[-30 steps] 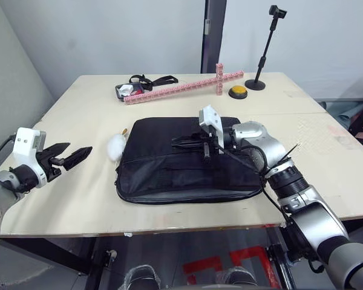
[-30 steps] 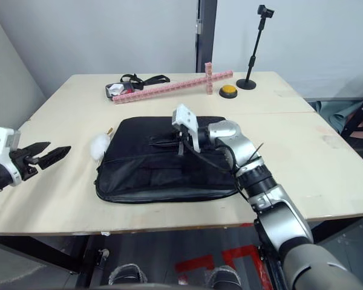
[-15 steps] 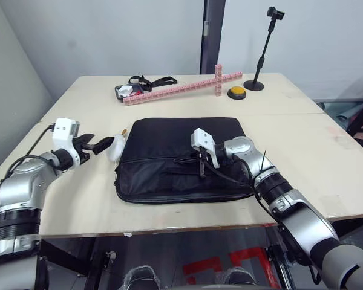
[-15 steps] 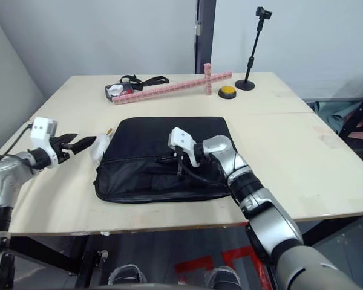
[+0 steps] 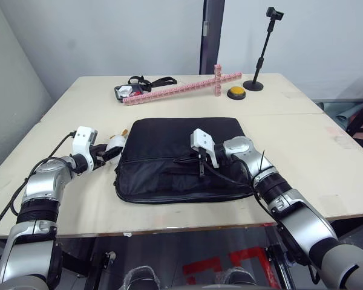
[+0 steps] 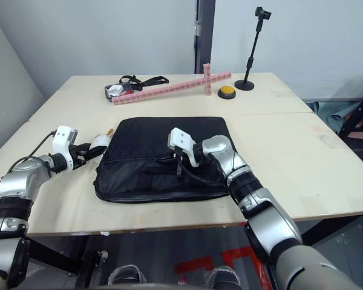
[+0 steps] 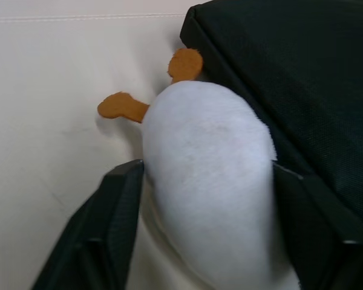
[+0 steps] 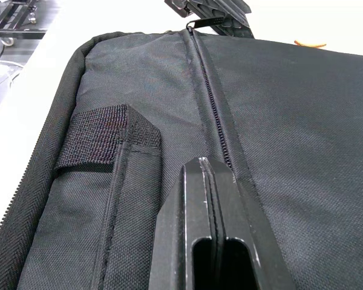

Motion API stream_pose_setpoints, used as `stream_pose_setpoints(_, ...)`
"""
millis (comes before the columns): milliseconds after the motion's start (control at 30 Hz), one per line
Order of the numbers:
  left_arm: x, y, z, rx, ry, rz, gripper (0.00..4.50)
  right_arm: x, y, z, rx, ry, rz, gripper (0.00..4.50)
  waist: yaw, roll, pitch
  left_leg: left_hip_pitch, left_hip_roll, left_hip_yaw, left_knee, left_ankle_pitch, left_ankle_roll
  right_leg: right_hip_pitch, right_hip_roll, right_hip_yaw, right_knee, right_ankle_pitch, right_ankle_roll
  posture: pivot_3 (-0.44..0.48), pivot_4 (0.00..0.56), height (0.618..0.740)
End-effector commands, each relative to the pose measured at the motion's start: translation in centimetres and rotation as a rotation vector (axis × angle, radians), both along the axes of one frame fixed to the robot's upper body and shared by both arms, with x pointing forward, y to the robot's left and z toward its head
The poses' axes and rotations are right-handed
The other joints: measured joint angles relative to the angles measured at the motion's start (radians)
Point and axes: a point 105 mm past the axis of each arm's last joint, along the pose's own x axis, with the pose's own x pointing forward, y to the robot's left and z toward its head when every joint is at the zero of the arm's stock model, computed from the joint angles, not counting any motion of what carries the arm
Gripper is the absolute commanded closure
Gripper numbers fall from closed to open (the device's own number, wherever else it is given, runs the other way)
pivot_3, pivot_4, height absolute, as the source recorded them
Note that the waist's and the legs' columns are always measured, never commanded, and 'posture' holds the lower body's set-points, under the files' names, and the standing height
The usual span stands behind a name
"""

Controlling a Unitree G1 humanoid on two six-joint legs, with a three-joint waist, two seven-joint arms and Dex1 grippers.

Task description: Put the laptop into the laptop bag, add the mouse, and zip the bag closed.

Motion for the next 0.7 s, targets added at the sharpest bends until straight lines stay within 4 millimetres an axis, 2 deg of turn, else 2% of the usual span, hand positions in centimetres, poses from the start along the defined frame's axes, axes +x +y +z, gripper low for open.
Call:
stream_pose_setpoints(33,0.3,0.3,1.0,0.012,-0.032,0.003,3.02,0.1,-0.8,-1.1,-0.035,0.030,-0.037,4.50,0.000,0.000,0.000,0.000,0.000,0.000,0.000,0.000,0.000,0.000,0.000,0.000,0.000,0.000,0.000,0.000,0.150,0.740)
stream_pose_setpoints(167,-0.1,0.7,1.6,-0.012,-0.054,0.009,4.42,0.1,-0.9,-1.2,-0.037,0.039,-0.035,4.50,0.001,0.000,0.000,0.000,0.000,0.000,0.000,0.000,0.000,0.000,0.000,0.000,0.000,0.000,0.000,0.000,0.150,0.740)
stream_pose_setpoints(333,-1.0,1.5,3.8,-0.023,-0.145,0.010,4.47,0.0,-0.6,-1.3,-0.033,0.046,-0.032,4.50,-0.001,0.000,0.000,0.000,0.000,0.000,-0.001,0.000,-0.001,0.000,0.000,0.000,-0.001,0.000,0.000,0.000,0.150,0.740)
stream_pose_setpoints(500,-3.6,0.4,7.0,0.013,-0.249,-0.111,4.47,-0.2,-0.6,-1.7,-0.042,0.058,-0.030,4.50,-0.001,0.000,0.000,-0.001,0.000,0.000,-0.002,-0.001,-0.001,0.000,0.000,0.000,-0.002,0.000,0.000,0.000,0.150,0.740)
stream_pose_setpoints(700,-8.5,-2.4,6.5,0.151,-0.185,-0.348,4.47,-0.3,-0.4,-2.0,-0.042,0.070,-0.027,4.50,-0.007,0.001,0.001,0.000,0.000,0.001,-0.003,-0.001,-0.001,-0.001,0.000,-0.001,-0.003,-0.001,0.000,0.000,0.150,0.740)
